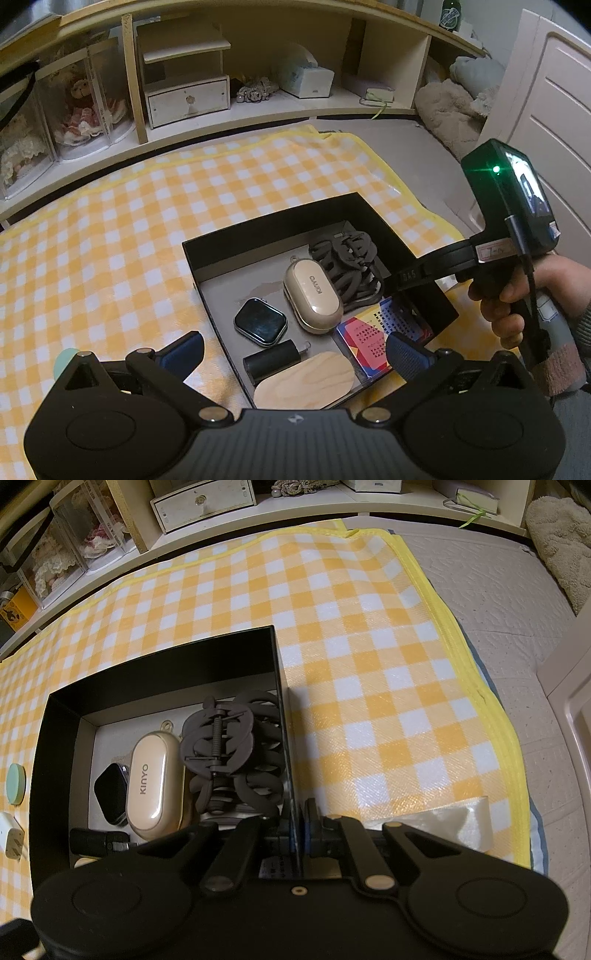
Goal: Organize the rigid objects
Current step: 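Lower the smartwatch into the black box and open the left gripper, then lift the left gripper out and move it to the white plug charger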
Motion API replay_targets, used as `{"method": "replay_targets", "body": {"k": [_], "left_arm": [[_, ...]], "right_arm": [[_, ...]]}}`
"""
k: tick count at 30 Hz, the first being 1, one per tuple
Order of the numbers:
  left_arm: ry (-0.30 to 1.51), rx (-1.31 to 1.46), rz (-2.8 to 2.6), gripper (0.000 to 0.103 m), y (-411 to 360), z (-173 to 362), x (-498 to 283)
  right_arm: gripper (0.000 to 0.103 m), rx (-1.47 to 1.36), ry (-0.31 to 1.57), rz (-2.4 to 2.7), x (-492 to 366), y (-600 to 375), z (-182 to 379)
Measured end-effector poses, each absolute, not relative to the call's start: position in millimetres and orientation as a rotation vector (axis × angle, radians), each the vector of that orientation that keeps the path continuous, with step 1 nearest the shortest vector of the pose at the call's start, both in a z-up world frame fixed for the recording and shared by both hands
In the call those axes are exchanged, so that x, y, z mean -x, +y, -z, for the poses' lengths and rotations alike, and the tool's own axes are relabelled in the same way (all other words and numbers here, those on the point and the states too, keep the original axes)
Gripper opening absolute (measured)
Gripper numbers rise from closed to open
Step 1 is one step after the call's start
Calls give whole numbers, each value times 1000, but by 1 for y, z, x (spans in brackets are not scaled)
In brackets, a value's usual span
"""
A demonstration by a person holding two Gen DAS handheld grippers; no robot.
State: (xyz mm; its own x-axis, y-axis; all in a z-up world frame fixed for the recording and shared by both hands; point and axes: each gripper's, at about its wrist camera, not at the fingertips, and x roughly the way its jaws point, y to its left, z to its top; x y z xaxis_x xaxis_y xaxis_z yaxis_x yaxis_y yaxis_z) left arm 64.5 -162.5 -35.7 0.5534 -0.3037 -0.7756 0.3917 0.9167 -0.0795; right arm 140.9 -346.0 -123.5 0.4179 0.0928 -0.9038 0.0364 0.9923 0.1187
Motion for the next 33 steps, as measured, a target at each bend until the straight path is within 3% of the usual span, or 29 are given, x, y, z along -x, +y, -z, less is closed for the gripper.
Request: {"method": "replay_targets", "body": {"k": [17,26,28,30,33], "left_arm": [[729,-122,195,103,-42,8,-80],[867,-150,242,103,14,38,-91],[941,-134,256,98,18,51,-93],[1008,-146,264,79,18,66,-92],[1111,-168,302,68,14,87,-90]], "right_arm": [[5,-120,1142,-34,-141,-345,123],[5,-117,1146,-33,-142,-344,124],[5,-118,1146,-33,-141,-345,124],[5,-120,1147,-33,-142,-345,125],[5,-119,1147,-33,-142,-346,125]]}}
